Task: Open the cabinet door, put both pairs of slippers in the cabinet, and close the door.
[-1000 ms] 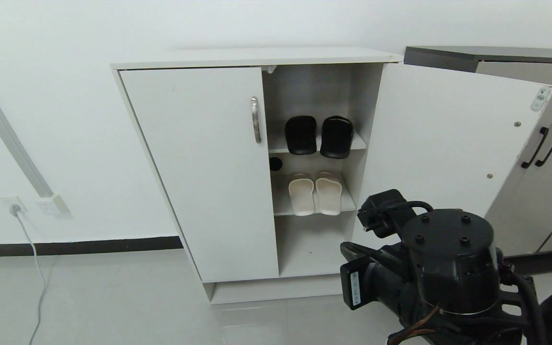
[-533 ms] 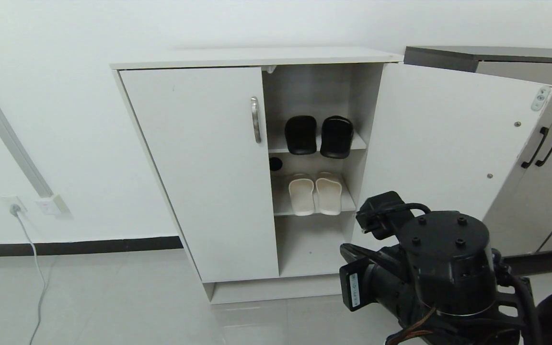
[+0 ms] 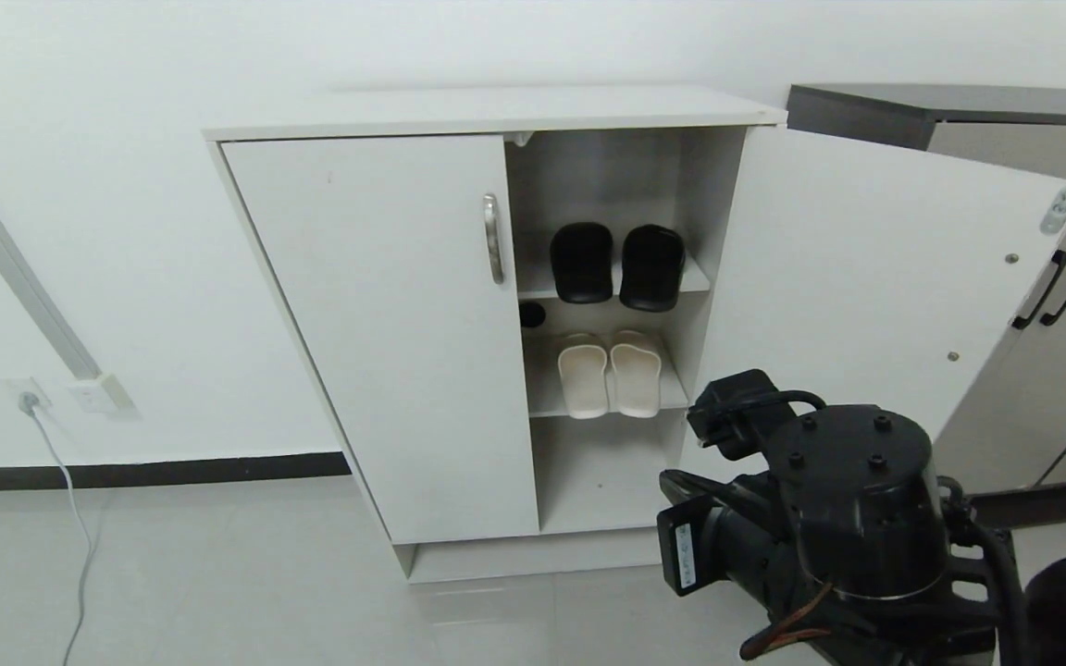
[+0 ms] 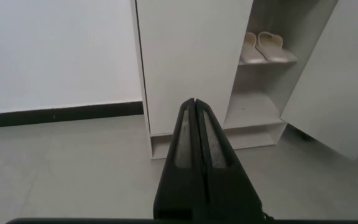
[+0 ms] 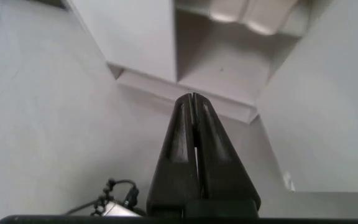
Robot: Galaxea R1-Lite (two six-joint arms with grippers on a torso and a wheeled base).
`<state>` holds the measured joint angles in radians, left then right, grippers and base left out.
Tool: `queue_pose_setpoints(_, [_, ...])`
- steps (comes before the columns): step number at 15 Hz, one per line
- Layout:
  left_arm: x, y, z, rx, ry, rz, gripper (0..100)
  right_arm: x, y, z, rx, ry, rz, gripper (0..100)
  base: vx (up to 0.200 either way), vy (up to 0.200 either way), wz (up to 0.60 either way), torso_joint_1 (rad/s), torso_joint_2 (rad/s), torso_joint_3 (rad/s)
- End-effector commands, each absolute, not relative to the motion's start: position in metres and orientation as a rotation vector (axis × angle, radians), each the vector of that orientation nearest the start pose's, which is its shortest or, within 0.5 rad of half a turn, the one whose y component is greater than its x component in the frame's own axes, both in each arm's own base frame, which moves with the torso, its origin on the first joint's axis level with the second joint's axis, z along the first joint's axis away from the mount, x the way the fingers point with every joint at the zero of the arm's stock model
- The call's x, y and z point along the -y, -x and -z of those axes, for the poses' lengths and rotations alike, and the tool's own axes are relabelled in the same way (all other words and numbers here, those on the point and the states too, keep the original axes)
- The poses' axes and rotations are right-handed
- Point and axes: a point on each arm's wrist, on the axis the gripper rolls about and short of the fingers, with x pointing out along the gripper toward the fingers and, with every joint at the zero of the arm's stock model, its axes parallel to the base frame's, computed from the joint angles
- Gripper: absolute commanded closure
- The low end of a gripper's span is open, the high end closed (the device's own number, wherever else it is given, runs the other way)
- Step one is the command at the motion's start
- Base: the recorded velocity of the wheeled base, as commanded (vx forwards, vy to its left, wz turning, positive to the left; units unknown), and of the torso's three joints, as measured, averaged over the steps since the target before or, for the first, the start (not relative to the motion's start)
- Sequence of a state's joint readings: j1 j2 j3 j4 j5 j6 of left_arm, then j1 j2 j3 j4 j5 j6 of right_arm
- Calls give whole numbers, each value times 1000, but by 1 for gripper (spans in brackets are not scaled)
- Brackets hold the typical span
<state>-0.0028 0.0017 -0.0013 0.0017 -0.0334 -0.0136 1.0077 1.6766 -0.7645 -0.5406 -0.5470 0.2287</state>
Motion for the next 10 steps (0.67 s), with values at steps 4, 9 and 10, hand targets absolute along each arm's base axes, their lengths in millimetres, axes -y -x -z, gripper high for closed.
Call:
queue_pose_setpoints(4, [1,23,-76,0,14,37,100,-240,-165,-172,-311,33,-424,100,0,0,0,55,-527,-365])
queue_pose_setpoints(9, [1,23,-76,0,17,37,100,-240,-165,-171,-313,35,-424,100,0,0,0,122,-466,-340])
queue_pose_setpoints(10, [1,23,-76,0,17,38,100,-240,-165,-171,-314,35,-425,100,0,0,0,154,-471,-330])
